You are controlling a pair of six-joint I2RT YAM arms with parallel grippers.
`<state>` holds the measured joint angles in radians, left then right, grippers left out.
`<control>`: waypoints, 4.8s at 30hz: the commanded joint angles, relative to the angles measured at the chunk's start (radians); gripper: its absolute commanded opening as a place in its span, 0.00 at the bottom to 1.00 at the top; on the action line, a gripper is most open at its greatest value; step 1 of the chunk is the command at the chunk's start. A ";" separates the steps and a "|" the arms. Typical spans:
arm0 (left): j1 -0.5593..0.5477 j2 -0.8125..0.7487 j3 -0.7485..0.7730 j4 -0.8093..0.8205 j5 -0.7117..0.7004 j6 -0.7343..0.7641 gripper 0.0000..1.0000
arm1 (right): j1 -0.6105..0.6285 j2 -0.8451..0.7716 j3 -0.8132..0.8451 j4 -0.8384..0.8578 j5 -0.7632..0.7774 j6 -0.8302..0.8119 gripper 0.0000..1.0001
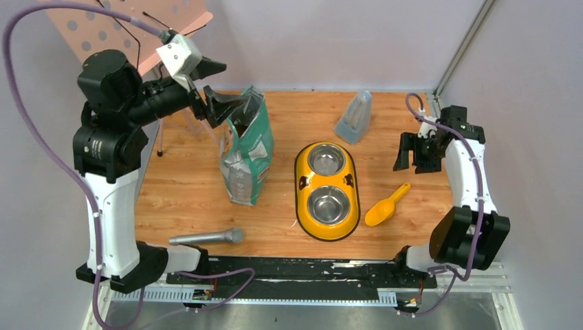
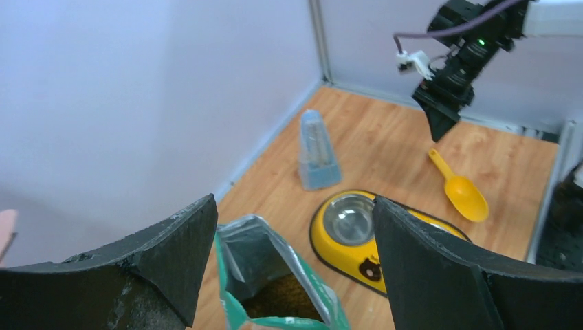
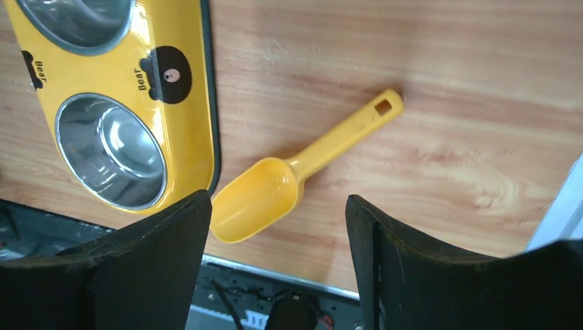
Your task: Serve the pet food
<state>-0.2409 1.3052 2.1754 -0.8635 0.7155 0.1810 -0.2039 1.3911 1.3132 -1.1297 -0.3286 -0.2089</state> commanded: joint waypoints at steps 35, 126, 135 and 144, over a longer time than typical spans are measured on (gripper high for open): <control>-0.515 0.300 0.350 -0.333 -0.362 0.322 0.94 | -0.312 0.388 -0.354 0.358 -0.314 0.506 0.61; -0.679 0.491 -0.045 0.633 -0.679 0.196 0.00 | 0.235 -0.050 0.548 0.853 -0.427 0.808 0.11; -0.676 0.338 -0.250 0.681 -0.601 0.287 0.00 | 0.109 0.061 0.654 0.673 -0.879 0.705 0.64; -0.676 0.289 -0.315 0.701 -0.598 0.202 0.00 | 0.083 -0.012 0.411 0.793 -0.897 0.791 0.70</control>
<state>-0.9146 1.6478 1.8404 -0.2295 0.0818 0.4431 -0.1387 1.4036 1.7638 -0.4187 -1.1709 0.5419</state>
